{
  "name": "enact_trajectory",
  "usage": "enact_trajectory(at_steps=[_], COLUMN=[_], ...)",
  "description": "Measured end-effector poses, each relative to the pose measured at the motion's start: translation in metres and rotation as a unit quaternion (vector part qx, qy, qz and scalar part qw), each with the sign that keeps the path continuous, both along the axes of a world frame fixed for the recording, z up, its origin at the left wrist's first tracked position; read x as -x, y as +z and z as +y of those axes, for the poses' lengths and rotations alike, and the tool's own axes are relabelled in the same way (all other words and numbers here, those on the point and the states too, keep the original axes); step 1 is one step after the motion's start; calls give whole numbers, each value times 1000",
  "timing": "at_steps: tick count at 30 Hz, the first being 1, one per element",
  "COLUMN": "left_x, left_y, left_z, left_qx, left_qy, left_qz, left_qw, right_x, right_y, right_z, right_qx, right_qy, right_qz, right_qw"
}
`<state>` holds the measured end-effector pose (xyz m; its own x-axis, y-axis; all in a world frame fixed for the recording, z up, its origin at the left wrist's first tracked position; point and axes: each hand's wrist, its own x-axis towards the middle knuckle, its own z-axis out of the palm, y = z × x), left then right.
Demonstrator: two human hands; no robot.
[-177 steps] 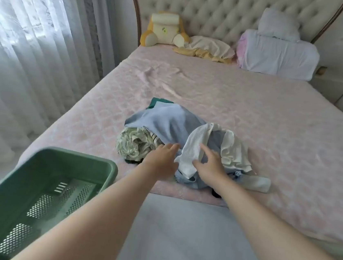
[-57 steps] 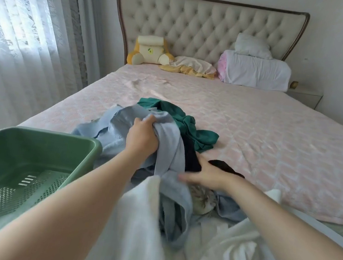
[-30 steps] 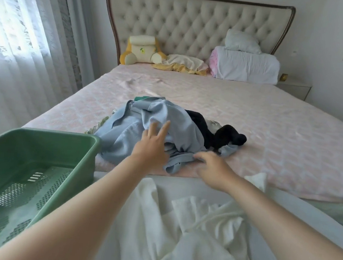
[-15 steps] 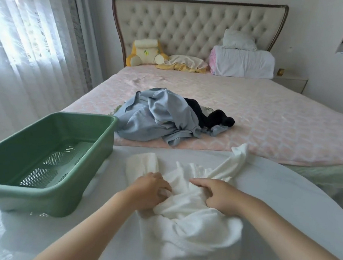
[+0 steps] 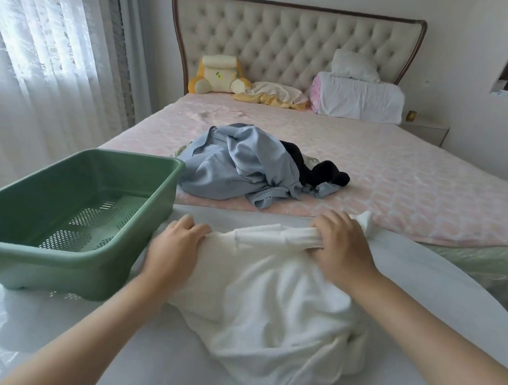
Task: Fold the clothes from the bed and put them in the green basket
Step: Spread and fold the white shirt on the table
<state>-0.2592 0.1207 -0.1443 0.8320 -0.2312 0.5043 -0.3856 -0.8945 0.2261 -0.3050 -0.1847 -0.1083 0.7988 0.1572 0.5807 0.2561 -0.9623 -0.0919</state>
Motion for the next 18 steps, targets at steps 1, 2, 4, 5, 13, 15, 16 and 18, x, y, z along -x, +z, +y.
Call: enact_trajectory(at_steps=[1, 2, 4, 5, 13, 15, 16, 18], left_x=[0, -1, -2, -1, 57, 55, 52, 45], left_y=[7, 14, 24, 28, 26, 26, 28, 36], left_z=[-2, -3, -3, -1, -28, -35, -34, -28], left_qx=[17, 23, 2, -17, -32, -51, -26, 37], left_qy=[3, 6, -14, -44, -272, -264, -255, -234], left_qz=[-23, -43, -55, -32, 328, 258, 223, 161], left_qw=[1000, 999, 998, 998, 904, 928, 941, 958], right_x=[1, 3, 10, 16, 65, 65, 64, 61], right_y=[5, 11, 16, 16, 18, 33, 39, 43], right_z=[-3, -4, -4, -3, 41, 35, 28, 13], right_qx=[9, 24, 51, 53, -83, -242, -281, -288], right_qy=[-13, -22, 7, 41, 129, 177, 166, 102], right_qz=[-58, -92, -107, -79, 385, 468, 490, 484], right_qw=[998, 995, 993, 995, 910, 831, 808, 820])
